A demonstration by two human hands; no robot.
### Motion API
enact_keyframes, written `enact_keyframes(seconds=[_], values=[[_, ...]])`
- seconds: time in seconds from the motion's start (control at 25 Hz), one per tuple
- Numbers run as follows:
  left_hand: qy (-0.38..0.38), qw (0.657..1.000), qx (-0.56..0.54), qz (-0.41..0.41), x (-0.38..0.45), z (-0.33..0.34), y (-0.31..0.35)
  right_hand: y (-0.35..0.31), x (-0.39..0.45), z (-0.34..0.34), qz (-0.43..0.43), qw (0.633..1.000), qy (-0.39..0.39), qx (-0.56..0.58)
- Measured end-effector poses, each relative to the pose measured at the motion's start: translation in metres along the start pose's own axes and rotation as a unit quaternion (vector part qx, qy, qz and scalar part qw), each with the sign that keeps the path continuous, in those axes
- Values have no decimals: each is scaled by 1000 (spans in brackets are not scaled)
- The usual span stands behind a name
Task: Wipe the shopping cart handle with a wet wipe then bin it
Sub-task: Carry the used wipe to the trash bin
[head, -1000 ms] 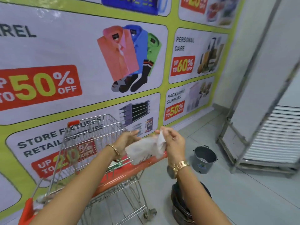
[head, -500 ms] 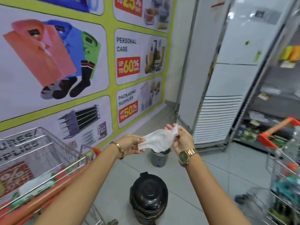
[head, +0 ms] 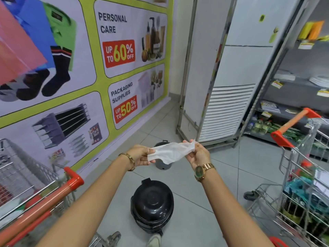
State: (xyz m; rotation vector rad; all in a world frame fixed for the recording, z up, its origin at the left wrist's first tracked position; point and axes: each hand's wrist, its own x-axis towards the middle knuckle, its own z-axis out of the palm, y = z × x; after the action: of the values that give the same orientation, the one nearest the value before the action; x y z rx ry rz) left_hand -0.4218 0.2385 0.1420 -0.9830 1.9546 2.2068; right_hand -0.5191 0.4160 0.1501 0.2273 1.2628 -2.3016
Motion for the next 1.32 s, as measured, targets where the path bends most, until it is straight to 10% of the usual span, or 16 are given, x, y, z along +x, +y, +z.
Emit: enact_keyframes(seconds=[0.68, 0.92, 1.32], values=[[209, 939, -162, -222, 147, -51, -124, 142, 183, -35, 109, 919, 139, -353], [218, 920, -159, -284, 162, -58, -177, 206, 190, -52, 195, 846, 107, -484], [172, 948, -38, -267, 197, -48, -219, 248, 204, -57, 195, 838, 63, -506]])
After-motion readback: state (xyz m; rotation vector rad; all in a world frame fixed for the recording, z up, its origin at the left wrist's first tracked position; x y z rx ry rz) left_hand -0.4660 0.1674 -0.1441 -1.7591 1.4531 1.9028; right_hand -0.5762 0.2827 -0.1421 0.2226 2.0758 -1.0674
